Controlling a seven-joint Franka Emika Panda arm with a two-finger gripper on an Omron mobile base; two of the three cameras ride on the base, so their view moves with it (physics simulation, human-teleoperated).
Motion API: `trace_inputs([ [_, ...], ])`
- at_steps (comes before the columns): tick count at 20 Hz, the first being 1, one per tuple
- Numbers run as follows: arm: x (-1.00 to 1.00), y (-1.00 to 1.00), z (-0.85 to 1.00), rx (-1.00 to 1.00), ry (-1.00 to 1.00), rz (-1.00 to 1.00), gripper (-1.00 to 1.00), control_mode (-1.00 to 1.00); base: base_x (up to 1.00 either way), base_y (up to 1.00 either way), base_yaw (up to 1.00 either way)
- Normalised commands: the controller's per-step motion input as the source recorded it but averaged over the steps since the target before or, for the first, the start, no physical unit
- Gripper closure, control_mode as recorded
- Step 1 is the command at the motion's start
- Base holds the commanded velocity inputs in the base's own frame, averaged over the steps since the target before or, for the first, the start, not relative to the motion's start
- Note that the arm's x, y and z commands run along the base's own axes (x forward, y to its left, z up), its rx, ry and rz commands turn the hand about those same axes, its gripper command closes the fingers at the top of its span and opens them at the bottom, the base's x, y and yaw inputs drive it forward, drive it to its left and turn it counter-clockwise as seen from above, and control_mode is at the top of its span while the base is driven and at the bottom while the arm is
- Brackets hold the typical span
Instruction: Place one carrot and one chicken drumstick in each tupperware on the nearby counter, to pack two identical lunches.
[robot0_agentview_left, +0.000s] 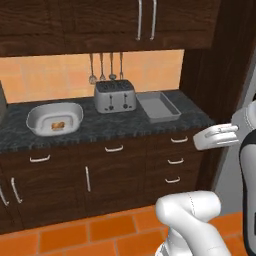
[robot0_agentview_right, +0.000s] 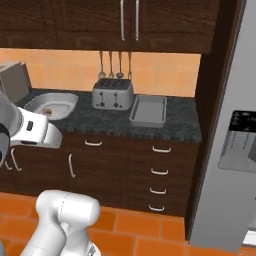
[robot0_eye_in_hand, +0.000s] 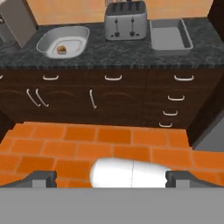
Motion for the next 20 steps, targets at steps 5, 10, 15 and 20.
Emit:
trace_inputs([
  [5,0.0,0.0,0.0,0.0,0.0,0.0,-1.0,1.0,0.0,-1.0,0.05],
  [10,0.0,0.0,0.0,0.0,0.0,0.0,-1.0,1.0,0.09,-1.0,0.09],
  [15,0.0,0.0,0.0,0.0,0.0,0.0,-1.0,1.0,0.04,-1.0,0.06],
  [20,0.0,0.0,0.0,0.0,0.0,0.0,-1.0,1.0,0.15,-1.0,0.0],
])
